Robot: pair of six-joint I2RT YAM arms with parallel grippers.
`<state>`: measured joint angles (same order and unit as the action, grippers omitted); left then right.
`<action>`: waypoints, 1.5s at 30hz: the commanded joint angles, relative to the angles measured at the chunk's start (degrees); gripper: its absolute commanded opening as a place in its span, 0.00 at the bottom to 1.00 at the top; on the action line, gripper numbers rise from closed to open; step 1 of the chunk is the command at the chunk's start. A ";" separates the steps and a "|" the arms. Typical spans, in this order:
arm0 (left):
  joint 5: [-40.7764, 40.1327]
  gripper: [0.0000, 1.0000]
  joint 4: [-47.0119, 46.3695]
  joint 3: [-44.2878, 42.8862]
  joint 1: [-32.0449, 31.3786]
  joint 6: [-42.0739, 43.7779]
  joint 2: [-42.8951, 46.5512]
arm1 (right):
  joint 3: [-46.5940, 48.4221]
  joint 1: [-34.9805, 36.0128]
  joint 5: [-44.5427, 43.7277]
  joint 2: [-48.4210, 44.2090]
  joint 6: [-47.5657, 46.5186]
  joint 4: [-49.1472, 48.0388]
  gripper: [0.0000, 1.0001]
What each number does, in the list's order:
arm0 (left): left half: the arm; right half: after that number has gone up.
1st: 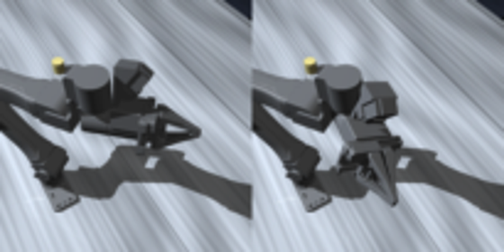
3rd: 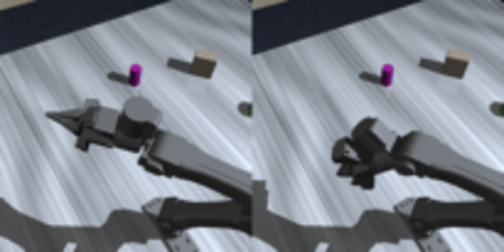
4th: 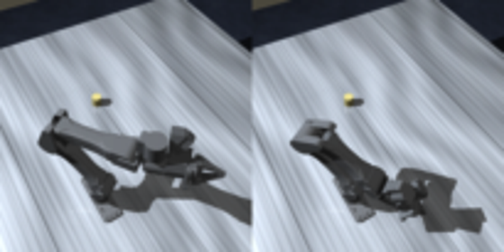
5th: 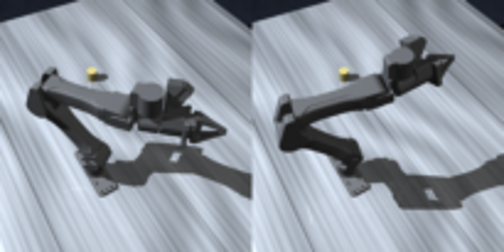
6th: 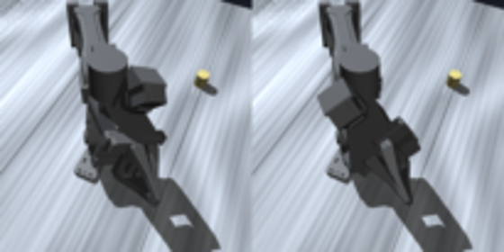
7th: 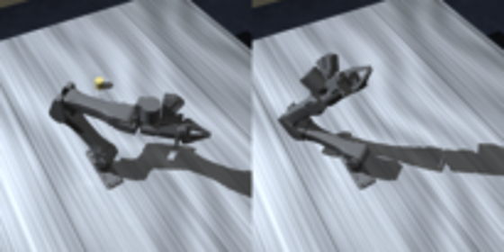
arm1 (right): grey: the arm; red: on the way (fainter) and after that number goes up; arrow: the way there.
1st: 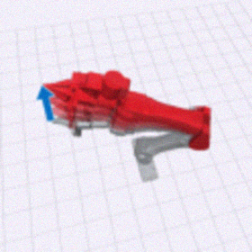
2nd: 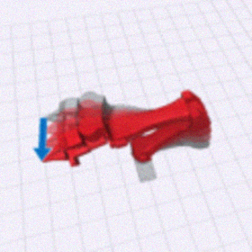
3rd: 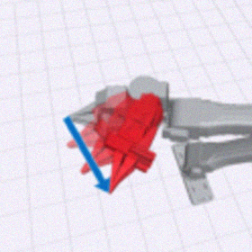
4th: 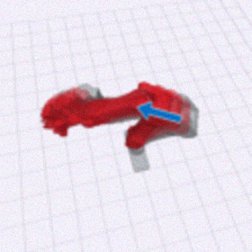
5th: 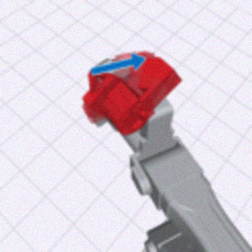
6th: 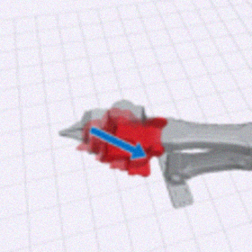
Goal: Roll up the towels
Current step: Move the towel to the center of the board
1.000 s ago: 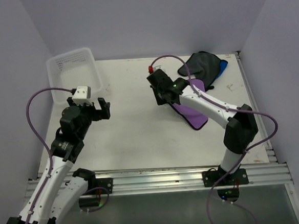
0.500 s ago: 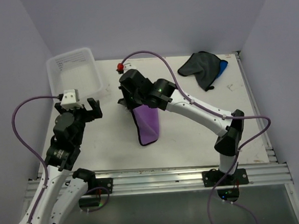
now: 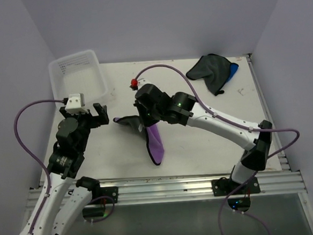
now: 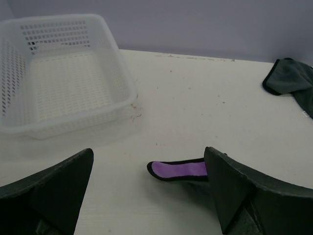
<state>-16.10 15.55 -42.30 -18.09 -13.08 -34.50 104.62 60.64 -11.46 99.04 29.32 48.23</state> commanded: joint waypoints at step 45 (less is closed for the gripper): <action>51.51 1.00 -10.45 3.28 -0.28 23.35 -20.08 | -55.13 -16.08 14.10 -43.85 -13.24 -17.90 0.00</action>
<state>28.38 11.70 -39.86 -18.09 4.03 -55.68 49.45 44.93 1.08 54.46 17.26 32.73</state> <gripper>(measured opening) 0.995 0.019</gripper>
